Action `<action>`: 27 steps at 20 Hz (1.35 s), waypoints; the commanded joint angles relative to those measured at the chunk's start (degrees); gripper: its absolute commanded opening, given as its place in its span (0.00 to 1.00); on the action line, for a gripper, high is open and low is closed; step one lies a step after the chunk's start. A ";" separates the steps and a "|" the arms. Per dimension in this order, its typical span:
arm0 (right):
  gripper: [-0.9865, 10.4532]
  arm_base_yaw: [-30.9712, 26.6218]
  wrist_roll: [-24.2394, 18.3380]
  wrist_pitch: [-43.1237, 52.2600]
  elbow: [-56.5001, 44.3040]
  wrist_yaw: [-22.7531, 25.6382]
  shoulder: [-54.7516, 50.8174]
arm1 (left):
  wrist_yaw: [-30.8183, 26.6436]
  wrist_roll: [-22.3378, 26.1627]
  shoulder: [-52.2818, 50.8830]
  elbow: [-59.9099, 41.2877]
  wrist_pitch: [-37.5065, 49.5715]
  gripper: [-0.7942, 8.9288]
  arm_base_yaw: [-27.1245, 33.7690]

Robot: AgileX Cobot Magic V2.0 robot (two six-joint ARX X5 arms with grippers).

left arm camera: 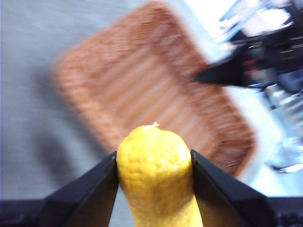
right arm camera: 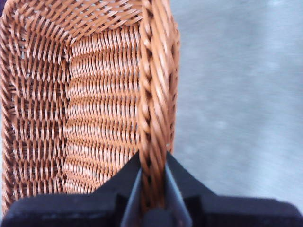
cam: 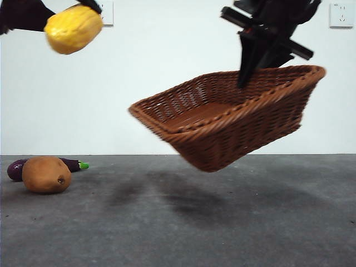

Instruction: Help me put the vegetables on the table into the basket

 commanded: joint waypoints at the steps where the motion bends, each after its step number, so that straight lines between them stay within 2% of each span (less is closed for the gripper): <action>1: 0.08 2.64 3.23 2.56 -0.31 -0.85 1.55 | -2.73 -3.89 0.44 -0.74 1.66 0.07 -5.07; 4: 0.08 5.81 4.72 4.20 -0.31 -0.85 2.54 | -8.11 -7.93 4.20 -0.74 8.04 0.07 -12.68; 7: 0.08 7.04 5.22 4.63 -0.31 -0.92 2.49 | -10.86 -8.11 11.93 -0.74 9.68 0.07 -16.17; 10: 0.08 7.34 5.18 3.63 -0.31 -0.87 2.49 | -12.48 -9.31 18.73 -0.74 13.22 0.07 -17.25; 15: 0.08 7.37 4.72 3.74 -0.31 -0.87 2.47 | -15.85 -10.10 22.56 -0.74 12.22 0.08 -17.25; 16: 0.08 7.34 4.57 3.80 -0.31 -0.85 2.47 | -16.04 -10.88 22.53 -0.74 12.22 0.10 -17.22; 19: 0.08 7.34 4.33 3.74 -0.31 -0.85 2.47 | -15.12 -11.10 22.51 -0.72 10.69 0.48 -17.18; 27: 0.08 7.28 3.08 3.76 -0.31 -0.66 2.47 | -15.41 -11.15 17.40 -0.57 7.87 0.50 -17.18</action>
